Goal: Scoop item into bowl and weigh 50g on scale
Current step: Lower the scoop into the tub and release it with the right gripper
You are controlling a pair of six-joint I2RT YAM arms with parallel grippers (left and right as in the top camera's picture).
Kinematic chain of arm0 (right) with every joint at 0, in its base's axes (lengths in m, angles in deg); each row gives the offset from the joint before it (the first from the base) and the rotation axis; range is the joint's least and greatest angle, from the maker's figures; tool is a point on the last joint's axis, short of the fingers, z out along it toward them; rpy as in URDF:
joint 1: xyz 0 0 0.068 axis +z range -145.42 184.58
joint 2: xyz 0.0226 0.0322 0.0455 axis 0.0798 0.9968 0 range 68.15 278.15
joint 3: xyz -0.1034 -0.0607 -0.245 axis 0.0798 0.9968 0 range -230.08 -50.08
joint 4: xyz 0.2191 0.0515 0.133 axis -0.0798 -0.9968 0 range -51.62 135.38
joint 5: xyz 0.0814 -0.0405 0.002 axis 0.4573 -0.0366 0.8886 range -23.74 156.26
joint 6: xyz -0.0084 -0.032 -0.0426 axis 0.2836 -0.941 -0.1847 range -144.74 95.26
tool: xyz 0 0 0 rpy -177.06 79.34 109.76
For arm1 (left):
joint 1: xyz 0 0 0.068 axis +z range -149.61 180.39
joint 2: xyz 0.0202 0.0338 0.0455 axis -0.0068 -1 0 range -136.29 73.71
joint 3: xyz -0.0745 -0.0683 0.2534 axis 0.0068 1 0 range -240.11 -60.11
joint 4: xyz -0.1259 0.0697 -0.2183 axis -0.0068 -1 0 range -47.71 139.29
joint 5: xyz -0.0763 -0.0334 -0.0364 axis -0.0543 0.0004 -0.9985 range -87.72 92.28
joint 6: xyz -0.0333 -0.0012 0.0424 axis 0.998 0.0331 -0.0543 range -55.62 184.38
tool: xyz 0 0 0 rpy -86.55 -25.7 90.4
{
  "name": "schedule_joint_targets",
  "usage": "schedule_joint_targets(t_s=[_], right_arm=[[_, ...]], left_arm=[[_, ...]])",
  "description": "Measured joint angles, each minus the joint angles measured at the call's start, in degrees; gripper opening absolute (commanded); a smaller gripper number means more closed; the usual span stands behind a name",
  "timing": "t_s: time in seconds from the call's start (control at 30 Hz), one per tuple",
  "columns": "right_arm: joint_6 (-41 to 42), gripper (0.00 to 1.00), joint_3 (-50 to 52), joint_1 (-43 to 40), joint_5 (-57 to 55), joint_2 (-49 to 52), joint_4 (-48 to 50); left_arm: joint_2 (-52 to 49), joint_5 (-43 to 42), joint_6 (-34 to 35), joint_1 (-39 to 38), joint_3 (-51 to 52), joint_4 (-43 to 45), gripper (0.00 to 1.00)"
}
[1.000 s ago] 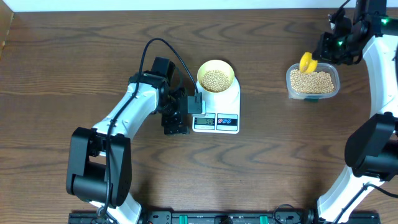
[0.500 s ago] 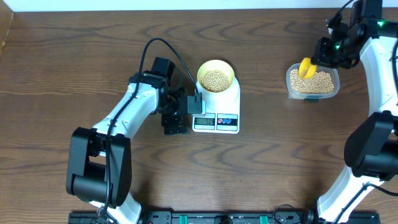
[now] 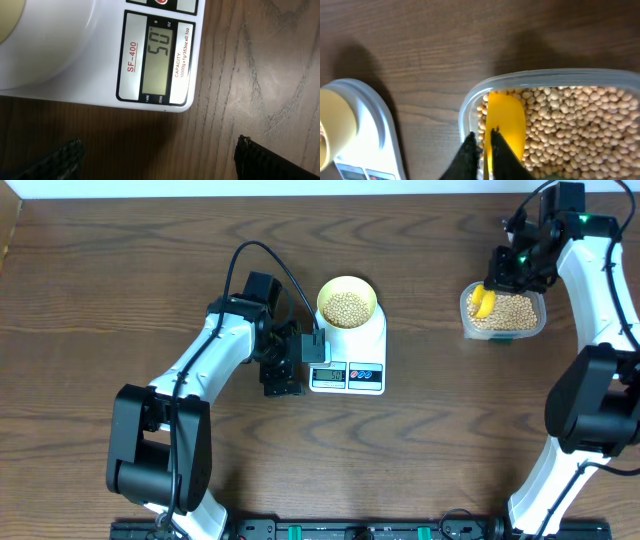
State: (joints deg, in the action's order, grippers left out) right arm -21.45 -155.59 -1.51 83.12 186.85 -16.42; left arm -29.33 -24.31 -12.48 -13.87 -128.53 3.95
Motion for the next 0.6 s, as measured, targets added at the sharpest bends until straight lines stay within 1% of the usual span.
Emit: schedule_joint_targets(t_s=[0.13,0.23,0.47,0.6], right_arm=[[-0.33,0.58,0.02,0.02,-0.70,0.00,1.90],[-0.44,0.69,0.13,0.04,-1.79,0.00,5.31],[-0.52,0.80,0.17,0.04,-3.41,0.00,12.96],[-0.20,0.84,0.17,0.04,-3.58,0.00,18.25]], left_arm=[[0.00,0.00,0.00,0.00,0.00,0.02,0.98],[0.00,0.00,-0.02,0.00,0.00,0.02,0.98],[0.00,0.00,-0.02,0.00,0.00,0.00,0.98],[0.00,-0.02,-0.02,0.00,0.00,0.00,0.98]])
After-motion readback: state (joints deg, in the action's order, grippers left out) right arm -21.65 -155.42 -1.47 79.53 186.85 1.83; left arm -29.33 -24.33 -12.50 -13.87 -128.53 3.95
